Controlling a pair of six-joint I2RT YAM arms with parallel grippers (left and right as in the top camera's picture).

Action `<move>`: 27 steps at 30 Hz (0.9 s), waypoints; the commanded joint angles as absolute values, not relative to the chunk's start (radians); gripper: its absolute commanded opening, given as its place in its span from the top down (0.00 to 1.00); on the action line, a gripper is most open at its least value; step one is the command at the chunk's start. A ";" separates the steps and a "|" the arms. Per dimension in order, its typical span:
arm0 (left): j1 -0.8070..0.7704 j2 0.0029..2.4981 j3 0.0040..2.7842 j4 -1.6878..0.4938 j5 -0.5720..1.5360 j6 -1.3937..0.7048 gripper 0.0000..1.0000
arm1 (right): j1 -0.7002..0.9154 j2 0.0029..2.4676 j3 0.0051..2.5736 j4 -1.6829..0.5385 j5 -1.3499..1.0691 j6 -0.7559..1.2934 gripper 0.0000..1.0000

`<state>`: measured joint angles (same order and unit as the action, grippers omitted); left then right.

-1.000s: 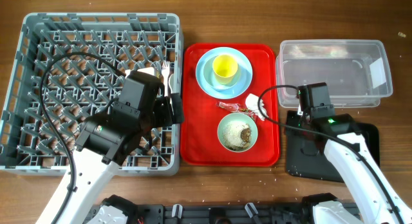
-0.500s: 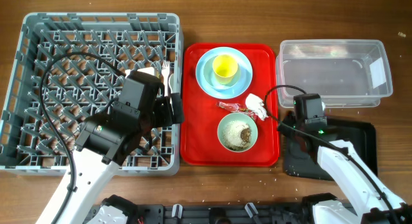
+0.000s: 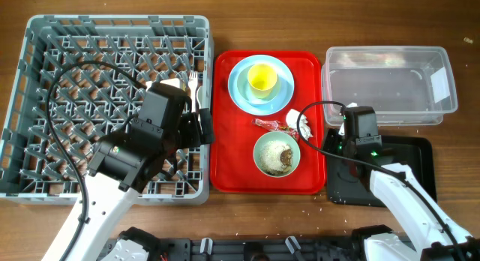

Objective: Sort waste into correct bins and load items into the dishwasher rack

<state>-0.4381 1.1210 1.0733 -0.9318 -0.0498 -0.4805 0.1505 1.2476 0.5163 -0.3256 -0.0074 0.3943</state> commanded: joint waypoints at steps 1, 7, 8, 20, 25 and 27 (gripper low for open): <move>-0.435 1.122 1.076 -0.930 -0.042 -0.483 0.00 | 0.151 1.255 0.514 -0.319 -0.017 0.370 0.96; -0.435 1.122 1.076 -0.930 -0.042 -0.483 0.00 | 0.151 1.255 0.514 -0.354 0.051 0.490 0.96; -0.435 1.122 1.076 -0.930 -0.042 -0.483 0.00 | 0.151 1.255 0.514 -0.384 0.075 0.532 0.96; -0.435 1.122 1.076 -0.929 -0.042 -0.483 0.00 | 0.151 1.255 0.417 -0.236 0.160 0.660 0.94; -0.435 1.122 1.076 -0.929 -0.042 -0.483 0.00 | 0.151 1.255 0.417 -0.221 0.172 0.654 0.94; -0.435 1.122 1.076 -0.930 -0.042 -0.483 0.00 | 0.151 1.255 0.417 -0.209 0.173 0.655 0.95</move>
